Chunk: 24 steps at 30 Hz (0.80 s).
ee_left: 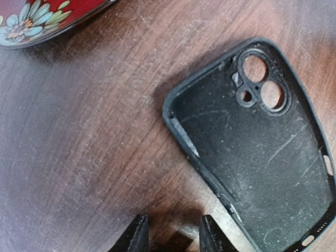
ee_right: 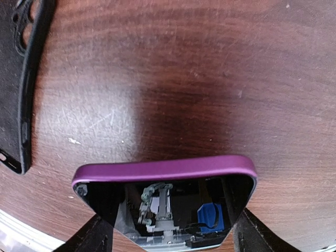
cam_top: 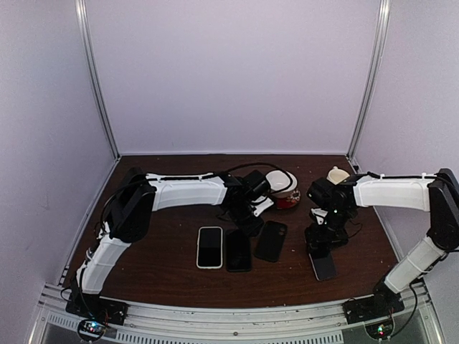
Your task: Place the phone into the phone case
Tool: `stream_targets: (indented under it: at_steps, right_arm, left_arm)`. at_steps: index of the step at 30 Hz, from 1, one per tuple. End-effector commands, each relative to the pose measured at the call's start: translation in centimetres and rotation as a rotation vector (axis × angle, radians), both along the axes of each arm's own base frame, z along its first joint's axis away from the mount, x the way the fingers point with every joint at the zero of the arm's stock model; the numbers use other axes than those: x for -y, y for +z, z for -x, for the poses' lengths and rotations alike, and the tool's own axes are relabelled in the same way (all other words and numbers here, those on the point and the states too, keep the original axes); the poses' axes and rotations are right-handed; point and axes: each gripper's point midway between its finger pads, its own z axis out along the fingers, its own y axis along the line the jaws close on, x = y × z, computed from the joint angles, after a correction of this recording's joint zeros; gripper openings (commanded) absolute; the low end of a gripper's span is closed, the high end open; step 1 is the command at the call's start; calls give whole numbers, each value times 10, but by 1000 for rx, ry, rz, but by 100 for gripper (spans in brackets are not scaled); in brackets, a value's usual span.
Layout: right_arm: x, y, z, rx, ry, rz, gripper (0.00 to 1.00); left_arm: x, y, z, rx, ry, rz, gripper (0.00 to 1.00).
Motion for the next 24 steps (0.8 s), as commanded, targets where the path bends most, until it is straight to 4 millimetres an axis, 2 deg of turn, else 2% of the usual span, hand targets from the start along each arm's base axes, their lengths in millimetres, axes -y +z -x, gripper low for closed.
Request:
stream_targets:
  at_steps: [1, 4, 9, 15, 19, 22, 24]
  right_arm:
    - [5, 13, -8, 94, -46, 5, 68]
    - [9, 24, -12, 165, -83, -9, 68]
    - [16, 35, -14, 254, -131, -31, 67]
    - [32, 51, -13, 312, -154, 16, 66]
    - [32, 66, -17, 350, -173, 13, 61]
    - [17, 85, -24, 416, -178, -26, 59]
    - [2, 100, -31, 473, -195, -67, 57]
  left_arm:
    - [-10, -26, 44, -208, -55, 0, 35]
    - [-8, -28, 66, -265, -100, 14, 31]
    - [9, -30, 102, -290, -214, 40, 31]
    - [28, -27, 119, -325, -227, 97, 30]
    - [35, -9, 106, -270, -207, 131, 31]
    - [31, 27, 84, -229, -152, 191, 31]
    - [20, 55, 66, -202, -100, 258, 31]
